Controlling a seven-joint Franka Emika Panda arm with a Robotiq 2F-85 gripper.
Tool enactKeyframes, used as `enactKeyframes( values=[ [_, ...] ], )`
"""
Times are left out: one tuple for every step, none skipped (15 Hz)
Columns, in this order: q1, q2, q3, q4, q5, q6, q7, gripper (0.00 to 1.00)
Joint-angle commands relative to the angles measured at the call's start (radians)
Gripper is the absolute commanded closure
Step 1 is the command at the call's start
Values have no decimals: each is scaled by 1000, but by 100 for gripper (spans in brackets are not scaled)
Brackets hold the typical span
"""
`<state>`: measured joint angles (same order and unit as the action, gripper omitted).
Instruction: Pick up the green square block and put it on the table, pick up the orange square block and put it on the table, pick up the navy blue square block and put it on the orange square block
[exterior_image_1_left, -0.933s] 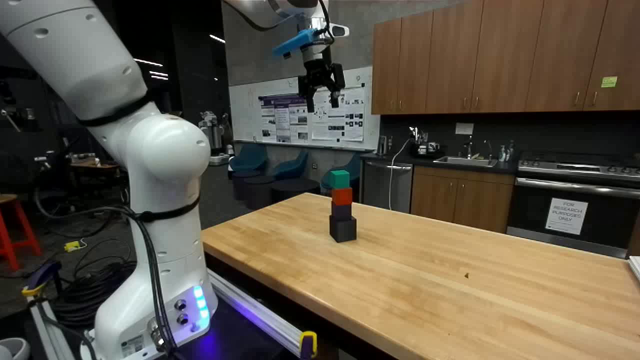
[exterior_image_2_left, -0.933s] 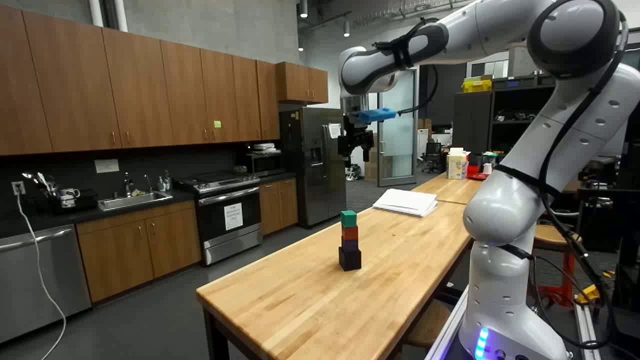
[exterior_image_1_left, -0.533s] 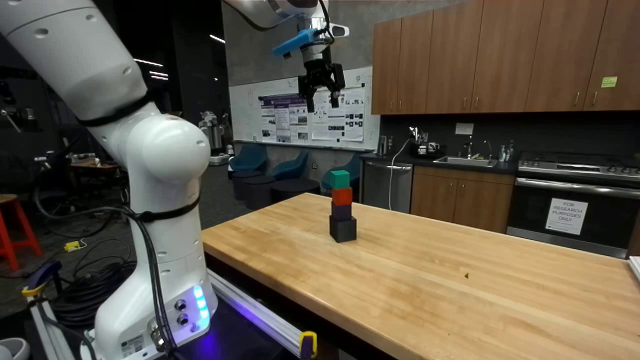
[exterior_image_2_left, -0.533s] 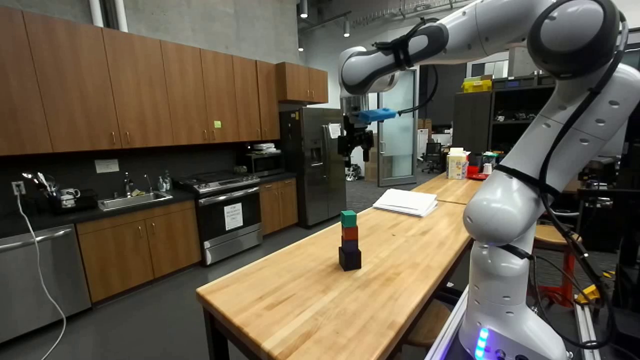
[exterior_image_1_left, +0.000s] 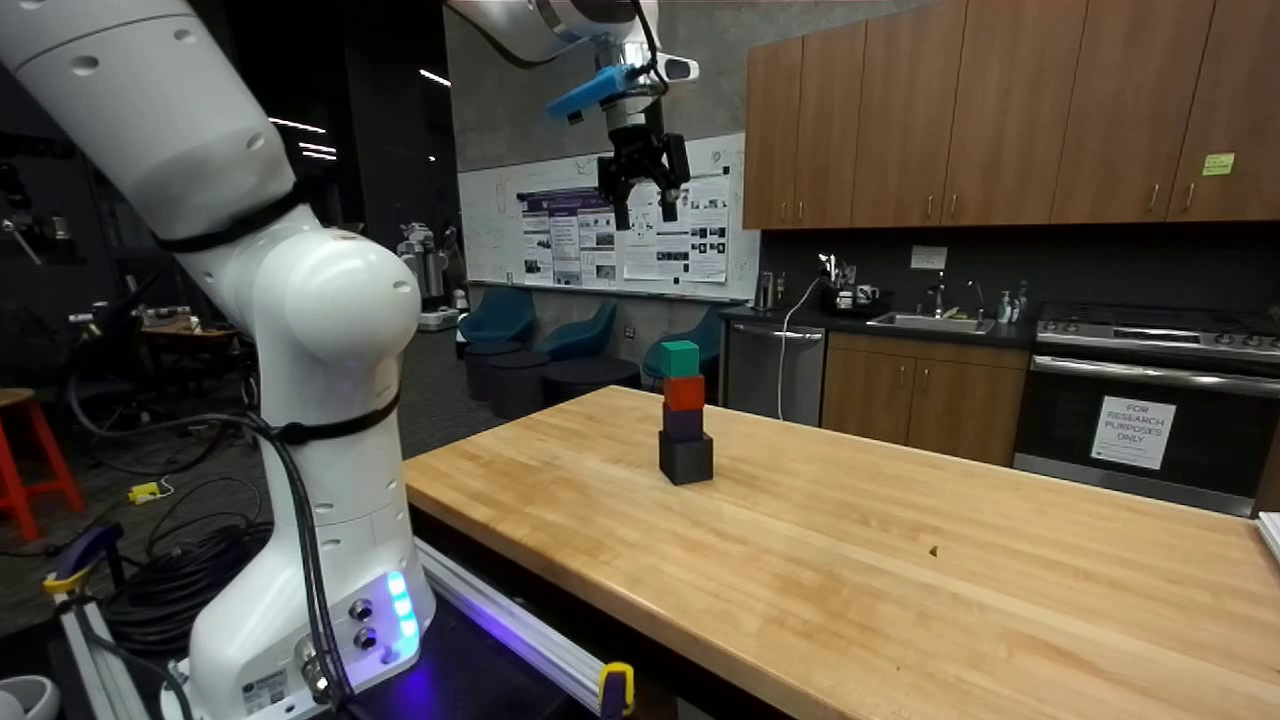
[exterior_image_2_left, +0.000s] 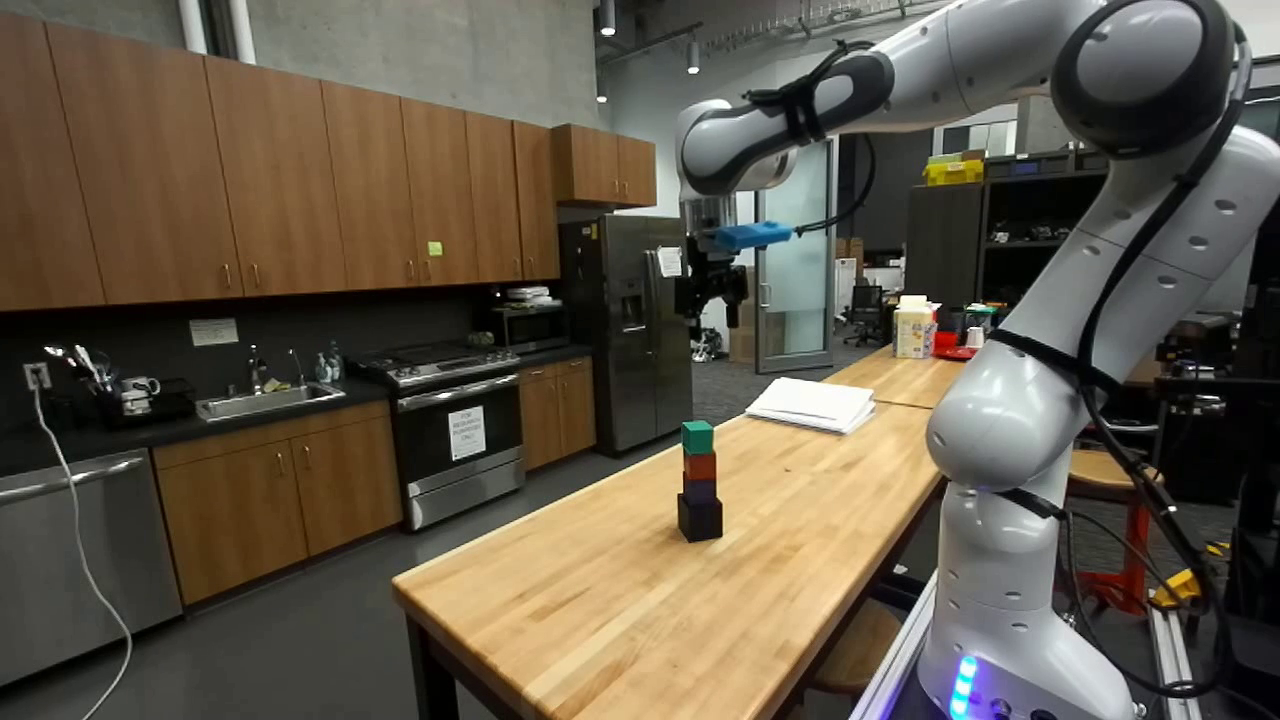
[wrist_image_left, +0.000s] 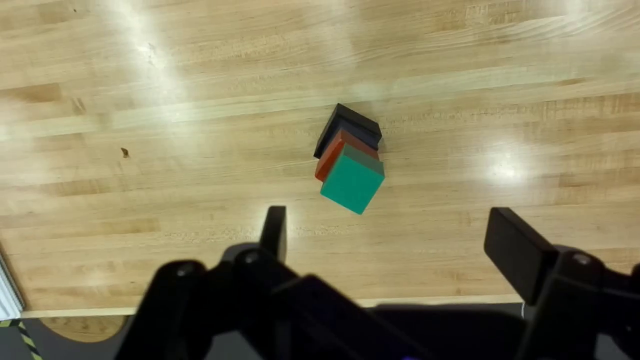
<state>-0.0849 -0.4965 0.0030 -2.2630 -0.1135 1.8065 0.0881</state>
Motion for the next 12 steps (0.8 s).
enactKeyframes(
  values=[
    [-4,23,2,-10,-4,33,65,0],
    [-7,32,4,-11,-4,42,86,0],
    [-9,42,3,-14,2,57,112,0],
    [-12,53,3,-16,3,68,136,0],
    [-13,65,2,-19,8,87,160,0],
    [-16,77,1,-21,12,102,181,0],
    [-18,89,-1,-23,15,118,198,0],
    [-21,101,-4,-25,20,133,213,0],
    [-25,113,-5,-26,23,145,229,0],
    [-29,127,-9,-26,29,154,243,0],
    [-31,139,-13,-27,39,161,251,0],
    [-33,149,-16,-29,48,168,260,0]
  ],
)
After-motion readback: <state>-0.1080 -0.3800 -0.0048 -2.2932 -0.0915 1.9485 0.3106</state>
